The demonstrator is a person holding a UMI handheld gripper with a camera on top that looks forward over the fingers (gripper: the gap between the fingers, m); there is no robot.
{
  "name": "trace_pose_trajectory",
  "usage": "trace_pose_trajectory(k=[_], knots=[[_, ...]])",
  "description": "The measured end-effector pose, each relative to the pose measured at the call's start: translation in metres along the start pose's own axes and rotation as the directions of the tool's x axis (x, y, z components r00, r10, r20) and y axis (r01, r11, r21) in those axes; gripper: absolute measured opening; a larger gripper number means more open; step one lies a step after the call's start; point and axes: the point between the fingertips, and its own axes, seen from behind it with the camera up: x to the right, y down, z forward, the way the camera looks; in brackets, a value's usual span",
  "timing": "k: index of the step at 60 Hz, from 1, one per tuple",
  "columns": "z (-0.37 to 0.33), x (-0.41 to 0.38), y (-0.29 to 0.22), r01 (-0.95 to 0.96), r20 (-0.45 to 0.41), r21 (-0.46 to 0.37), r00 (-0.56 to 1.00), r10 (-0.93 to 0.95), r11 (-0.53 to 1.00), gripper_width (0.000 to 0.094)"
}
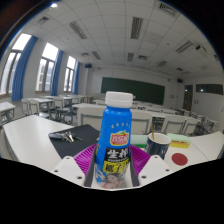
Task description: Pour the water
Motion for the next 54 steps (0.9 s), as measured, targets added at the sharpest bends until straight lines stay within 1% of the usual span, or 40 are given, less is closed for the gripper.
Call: trace_pose_trajectory(k=[1,2,5,6,7,8,9,10,12,16,18,20,22,28,31,32,33,37,41,46,49,50,53,54], knots=[[0.003,-0.018,-0.002,-0.002,-0.009,0.011,1.000,0.002,1.000,0.0505],[0.003,-0.017,-0.003,0.000,-0.016,0.017,1.000,0.001,1.000,0.0476],[0.003,-0.016,-0.003,-0.035,-0.034,0.028,0.999,0.036,0.999,0.0420],[0.000,0.001,-0.003,-0.044,-0.033,0.032,0.998,0.045,0.998,0.0409],[0.003,-0.018,-0.004,-0.047,-0.033,0.036,0.998,0.048,0.998,0.0402],[0.001,0.000,-0.004,-0.049,-0.030,0.037,0.998,0.050,0.998,0.0395],[0.004,-0.019,-0.006,-0.055,-0.026,0.040,0.998,0.056,0.998,0.0382],[0.002,-0.001,-0.006,-0.068,-0.020,0.041,0.997,0.069,0.997,0.0373],[0.007,-0.018,-0.006,-0.088,-0.011,0.049,0.996,0.089,0.995,0.0371],[0.008,-0.017,-0.010,-0.186,0.017,0.047,0.983,0.185,0.981,0.0371],[0.009,-0.020,-0.015,-0.274,0.045,0.039,0.961,0.272,0.961,0.0371],[0.011,-0.028,-0.023,-0.378,0.075,0.050,0.924,0.374,0.925,0.0370],[0.009,-0.030,-0.035,-0.489,0.125,0.057,0.868,0.480,0.870,0.0371],[0.009,-0.030,-0.074,-0.772,0.246,0.038,0.623,0.743,0.634,0.0370],[0.012,-0.032,-0.085,-0.862,0.283,-0.011,0.483,0.829,0.507,0.0367],[0.010,-0.043,-0.092,-0.887,0.286,-0.027,0.435,0.854,0.460,0.0368],[0.016,-0.039,-0.089,-0.906,0.299,-0.052,0.388,0.872,0.421,0.0367],[0.017,-0.045,-0.102,-0.963,0.327,-0.143,0.170,0.930,0.227,0.0368],[0.015,-0.060,-0.115,-0.969,0.314,-0.246,-0.049,0.948,0.032,0.0367],[0.010,-0.064,-0.124,-0.931,0.282,-0.342,-0.232,0.931,-0.128,0.0371],[0.004,-0.065,-0.132,-0.910,0.266,-0.366,-0.304,0.915,-0.196,0.0371],[-0.003,-0.081,-0.146,-0.908,0.262,-0.360,-0.317,0.911,-0.213,0.0371],[-0.008,-0.077,-0.147,-0.891,0.245,-0.366,-0.372,0.896,-0.270,0.0370],[-0.006,-0.059,-0.135,-0.880,0.239,-0.378,-0.393,0.888,-0.288,0.0372]])
